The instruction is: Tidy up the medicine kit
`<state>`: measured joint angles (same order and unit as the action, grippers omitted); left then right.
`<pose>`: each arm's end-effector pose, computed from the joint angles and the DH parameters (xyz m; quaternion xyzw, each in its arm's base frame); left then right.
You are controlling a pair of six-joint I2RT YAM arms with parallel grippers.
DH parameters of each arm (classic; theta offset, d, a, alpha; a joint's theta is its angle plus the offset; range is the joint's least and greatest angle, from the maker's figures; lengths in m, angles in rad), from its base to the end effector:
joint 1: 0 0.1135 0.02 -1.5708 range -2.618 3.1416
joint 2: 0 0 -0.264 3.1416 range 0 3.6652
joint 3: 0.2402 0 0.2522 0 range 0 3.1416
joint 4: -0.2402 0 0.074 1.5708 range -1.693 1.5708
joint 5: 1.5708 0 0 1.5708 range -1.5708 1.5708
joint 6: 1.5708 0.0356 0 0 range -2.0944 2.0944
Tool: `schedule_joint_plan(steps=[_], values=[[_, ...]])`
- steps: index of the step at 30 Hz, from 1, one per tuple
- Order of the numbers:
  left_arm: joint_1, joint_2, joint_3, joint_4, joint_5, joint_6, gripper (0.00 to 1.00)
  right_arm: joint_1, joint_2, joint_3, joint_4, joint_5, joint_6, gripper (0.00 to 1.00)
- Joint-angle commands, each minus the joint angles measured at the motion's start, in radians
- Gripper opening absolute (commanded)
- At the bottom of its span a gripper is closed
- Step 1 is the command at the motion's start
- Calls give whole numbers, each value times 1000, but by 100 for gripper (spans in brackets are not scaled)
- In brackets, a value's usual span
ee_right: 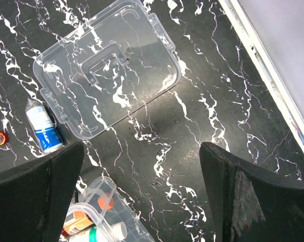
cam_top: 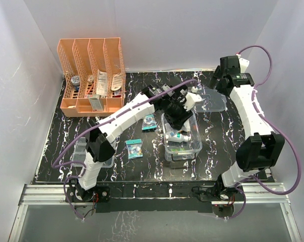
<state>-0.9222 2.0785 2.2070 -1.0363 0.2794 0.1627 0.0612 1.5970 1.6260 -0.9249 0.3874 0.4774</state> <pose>0.2641 -0.3647 0.3498 0.5222 0.7785 -0.2418 0.2505 0.3371 0.0072 0.3610 0.2537 0.8928 -0.0887 0.3615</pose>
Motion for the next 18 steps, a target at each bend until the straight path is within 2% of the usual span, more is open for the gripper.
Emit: schedule_joint_plan(steps=[1,18], values=[[-32,27,30,-9,62,54,41,-27,-57,-7,50,12,-5,98],[-72,137,-50,85,48,64,41,-105,-107,-61,59,-23,-43,98]])
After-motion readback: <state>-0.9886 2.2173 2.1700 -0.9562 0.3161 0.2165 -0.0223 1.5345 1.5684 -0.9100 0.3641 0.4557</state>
